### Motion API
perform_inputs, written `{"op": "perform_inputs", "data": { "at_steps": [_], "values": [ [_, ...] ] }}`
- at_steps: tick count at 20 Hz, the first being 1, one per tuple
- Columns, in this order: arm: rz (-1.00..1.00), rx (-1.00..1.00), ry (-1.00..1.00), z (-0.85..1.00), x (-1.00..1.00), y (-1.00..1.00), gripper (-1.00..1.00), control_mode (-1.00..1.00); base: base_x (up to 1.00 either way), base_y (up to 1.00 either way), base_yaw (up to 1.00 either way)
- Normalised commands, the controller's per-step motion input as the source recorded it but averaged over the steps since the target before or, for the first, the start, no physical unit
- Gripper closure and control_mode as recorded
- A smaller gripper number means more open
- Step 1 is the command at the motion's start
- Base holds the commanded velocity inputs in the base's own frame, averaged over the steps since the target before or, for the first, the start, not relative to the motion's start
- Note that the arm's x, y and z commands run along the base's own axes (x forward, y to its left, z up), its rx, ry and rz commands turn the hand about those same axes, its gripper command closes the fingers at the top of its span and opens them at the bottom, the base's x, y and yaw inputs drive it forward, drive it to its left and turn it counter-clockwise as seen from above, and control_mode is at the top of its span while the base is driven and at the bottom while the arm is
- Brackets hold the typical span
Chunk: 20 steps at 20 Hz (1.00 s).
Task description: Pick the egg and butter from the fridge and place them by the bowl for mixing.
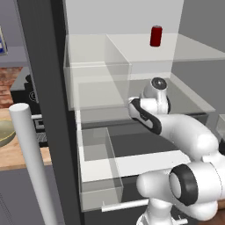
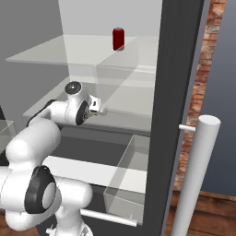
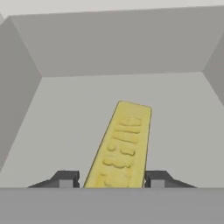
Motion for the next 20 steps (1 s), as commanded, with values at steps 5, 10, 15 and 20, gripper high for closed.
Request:
{"op": "perform_inputs", "data": {
  "at_steps": [5, 10, 15, 20],
  "values": [
    [0.06, 0.0, 0.0, 0.36, -0.79, -0.11, 1.0, -1.0, 0.0, 0.0, 0.0],
    [0.0, 0.02, -0.07, 0.26, -0.85, -0.04, 1.0, -1.0, 0.0, 0.0, 0.0],
    [0.0, 0.02, -0.02, 0.25, -0.78, 0.0, 1.0, -1.0, 0.0, 0.0, 0.0],
    [0.0, 0.0, 0.0, 0.21, -0.7, 0.0, 1.0, -1.0, 0.0, 0.0, 0.0]
  ]
}}
